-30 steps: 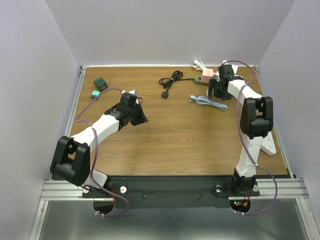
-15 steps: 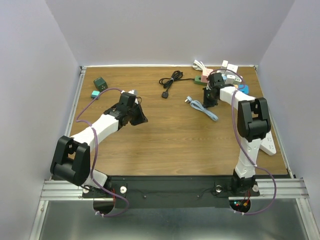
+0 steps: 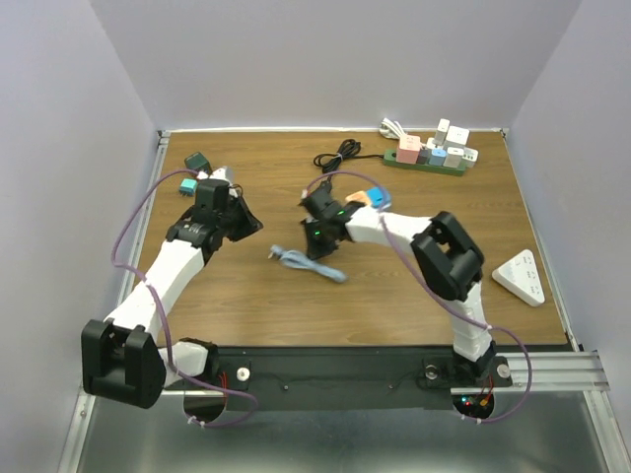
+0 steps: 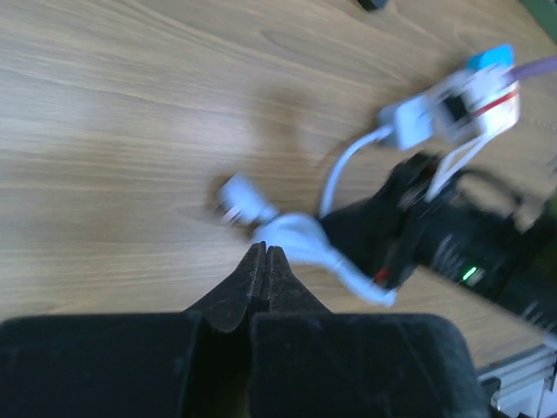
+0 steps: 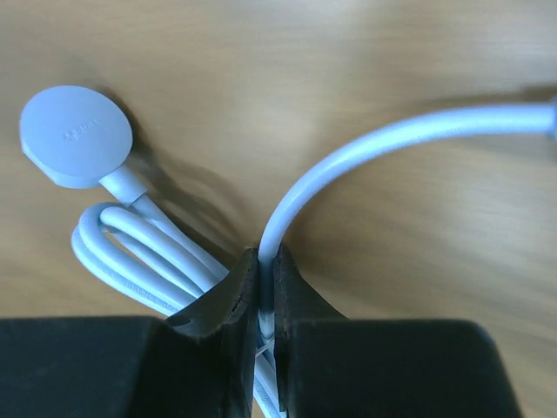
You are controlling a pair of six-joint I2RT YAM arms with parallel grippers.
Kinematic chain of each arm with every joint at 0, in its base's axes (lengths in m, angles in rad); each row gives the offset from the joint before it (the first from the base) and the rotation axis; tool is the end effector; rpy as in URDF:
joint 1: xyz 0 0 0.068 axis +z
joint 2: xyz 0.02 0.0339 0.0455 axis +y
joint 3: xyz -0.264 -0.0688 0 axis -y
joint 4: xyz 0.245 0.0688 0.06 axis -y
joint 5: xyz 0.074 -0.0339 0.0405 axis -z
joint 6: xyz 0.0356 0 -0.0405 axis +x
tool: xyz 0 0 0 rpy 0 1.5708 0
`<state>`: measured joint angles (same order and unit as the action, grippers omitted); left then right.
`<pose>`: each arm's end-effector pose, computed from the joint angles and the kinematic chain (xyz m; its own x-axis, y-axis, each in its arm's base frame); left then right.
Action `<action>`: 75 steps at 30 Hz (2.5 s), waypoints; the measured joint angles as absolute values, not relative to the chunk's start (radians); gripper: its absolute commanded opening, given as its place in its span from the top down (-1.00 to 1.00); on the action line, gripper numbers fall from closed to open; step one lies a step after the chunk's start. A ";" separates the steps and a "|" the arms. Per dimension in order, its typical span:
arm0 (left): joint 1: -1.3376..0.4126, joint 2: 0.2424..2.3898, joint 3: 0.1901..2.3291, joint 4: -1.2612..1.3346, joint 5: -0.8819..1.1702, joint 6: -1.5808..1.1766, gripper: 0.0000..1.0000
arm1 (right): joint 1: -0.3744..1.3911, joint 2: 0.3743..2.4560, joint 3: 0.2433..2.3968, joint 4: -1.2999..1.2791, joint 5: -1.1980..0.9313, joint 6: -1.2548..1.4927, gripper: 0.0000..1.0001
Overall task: Pull the plug off the socket
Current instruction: Move the socket to the center of the board.
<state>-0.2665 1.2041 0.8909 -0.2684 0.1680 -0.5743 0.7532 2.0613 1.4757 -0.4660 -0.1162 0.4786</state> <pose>0.2570 -0.0763 0.2816 -0.6592 -0.3752 -0.6516 0.0433 0.8462 -0.5311 0.3152 0.3012 0.1660 -0.8944 -0.2115 -0.3941 -0.3486 0.8817 0.3179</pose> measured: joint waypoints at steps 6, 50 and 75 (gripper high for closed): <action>-0.177 1.137 0.899 -0.337 0.140 -0.541 1.00 | 0.965 2.177 1.610 -0.409 -0.193 0.632 0.99; -0.162 1.420 0.875 -0.180 0.339 -0.507 0.89 | 0.826 1.640 1.141 -0.813 0.224 0.606 -1.00; -0.162 1.463 0.810 -0.040 0.326 -0.691 -0.50 | 0.846 2.032 1.688 -0.659 0.032 0.234 -0.78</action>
